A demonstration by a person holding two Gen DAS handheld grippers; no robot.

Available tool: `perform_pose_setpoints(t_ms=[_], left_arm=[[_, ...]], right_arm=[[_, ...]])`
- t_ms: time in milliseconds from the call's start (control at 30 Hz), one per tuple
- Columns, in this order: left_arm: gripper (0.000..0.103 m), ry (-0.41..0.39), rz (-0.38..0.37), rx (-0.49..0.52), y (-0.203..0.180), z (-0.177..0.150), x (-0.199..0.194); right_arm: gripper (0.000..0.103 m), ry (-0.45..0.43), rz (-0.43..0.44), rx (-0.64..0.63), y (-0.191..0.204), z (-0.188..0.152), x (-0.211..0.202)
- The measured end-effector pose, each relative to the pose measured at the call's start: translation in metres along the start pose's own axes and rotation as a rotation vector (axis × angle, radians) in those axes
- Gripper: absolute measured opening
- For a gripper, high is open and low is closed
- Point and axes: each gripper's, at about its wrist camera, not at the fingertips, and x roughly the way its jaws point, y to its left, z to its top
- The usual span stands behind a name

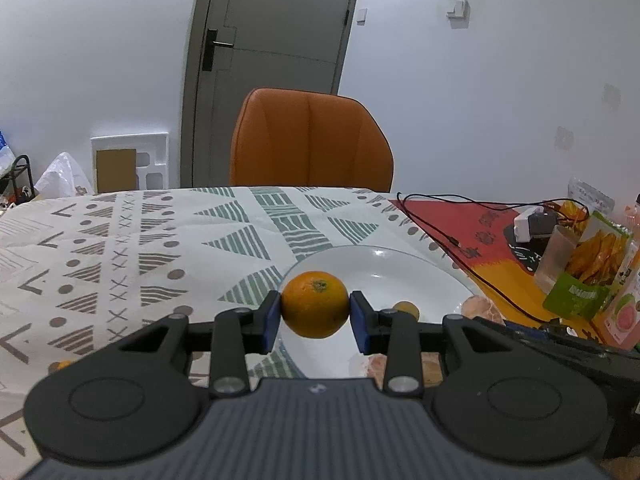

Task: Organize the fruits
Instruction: 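Lift and carry the tangerine and orange over the white bowl with both grippers, then open both grippers to release the tangerine and orange into the bowl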

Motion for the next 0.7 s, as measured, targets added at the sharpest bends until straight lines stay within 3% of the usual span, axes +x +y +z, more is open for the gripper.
perform_pose_setpoints(t_ms=[233,700], left_arm=[[0.036,0.018,-0.017,0.007,-0.007,0.001,0.009],[0.040,0.005,-0.003,0.013,-0.010,0.005,-0.004]], right_arm=[[0.037,-0.017,-0.029,-0.022,-0.001,0.007,0.006],[0.042,0.004,0.017,0.028,0.004,-0.010,-0.014]])
